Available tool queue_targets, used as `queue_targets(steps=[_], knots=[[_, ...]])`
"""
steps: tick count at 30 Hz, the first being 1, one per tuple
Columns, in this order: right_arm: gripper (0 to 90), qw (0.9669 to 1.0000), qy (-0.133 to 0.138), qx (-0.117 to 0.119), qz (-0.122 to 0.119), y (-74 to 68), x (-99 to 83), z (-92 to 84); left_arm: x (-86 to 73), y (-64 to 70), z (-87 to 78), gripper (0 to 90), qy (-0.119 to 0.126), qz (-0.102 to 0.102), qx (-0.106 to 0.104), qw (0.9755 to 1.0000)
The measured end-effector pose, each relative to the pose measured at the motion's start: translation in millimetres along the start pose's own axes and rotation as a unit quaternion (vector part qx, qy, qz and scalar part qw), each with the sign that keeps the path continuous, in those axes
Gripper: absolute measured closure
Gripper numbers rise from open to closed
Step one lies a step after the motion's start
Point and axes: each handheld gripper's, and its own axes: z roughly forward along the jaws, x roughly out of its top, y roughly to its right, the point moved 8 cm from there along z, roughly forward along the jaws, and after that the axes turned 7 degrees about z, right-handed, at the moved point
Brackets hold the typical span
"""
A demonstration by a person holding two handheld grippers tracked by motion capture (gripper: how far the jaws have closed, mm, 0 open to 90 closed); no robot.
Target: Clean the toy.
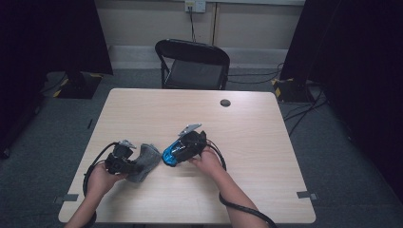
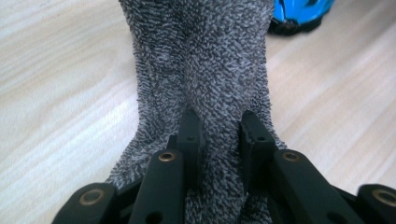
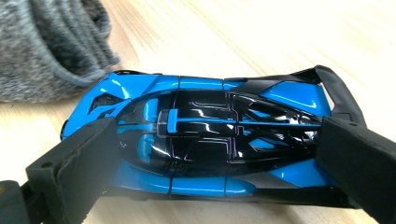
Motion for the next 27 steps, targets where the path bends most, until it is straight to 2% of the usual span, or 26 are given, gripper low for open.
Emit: queue_targets(steps=[5, 11, 16, 20, 24, 27], knots=[[0.0, 1.0, 0.002, 0.0, 0.001, -0.1, -0.1, 0.0, 5.0, -3.4, -7.5, 73.2, 0.014, -0.01, 0.005, 0.9998], [0.0, 1.0, 0.001, -0.001, 0.001, -0.3, -0.1, 0.0, 25.1, -13.0, -11.1, 73.2, 0.034, -0.016, 0.015, 0.9992], [0.0, 1.0, 0.002, 0.0, 0.001, -0.3, -0.2, 0.0, 49.7, -19.6, -5.5, 73.1, 0.058, -0.024, 0.016, 0.9979], [0.0, 1.0, 0.003, 0.0, 0.0, -0.2, -0.4, -0.1, 72.2, -26.0, 2.0, 73.1, 0.064, -0.024, 0.019, 0.9975], [0.0, 1.0, -0.001, 0.0, 0.001, -0.4, -0.1, -0.1, 81.9, -29.7, 6.8, 73.2, 0.067, -0.021, 0.022, 0.9973], [0.0, 1.0, -0.002, 0.001, 0.0, -0.1, 0.1, 0.0, 91.7, -34.3, 13.7, 73.2, 0.074, -0.03, 0.022, 0.9966]])
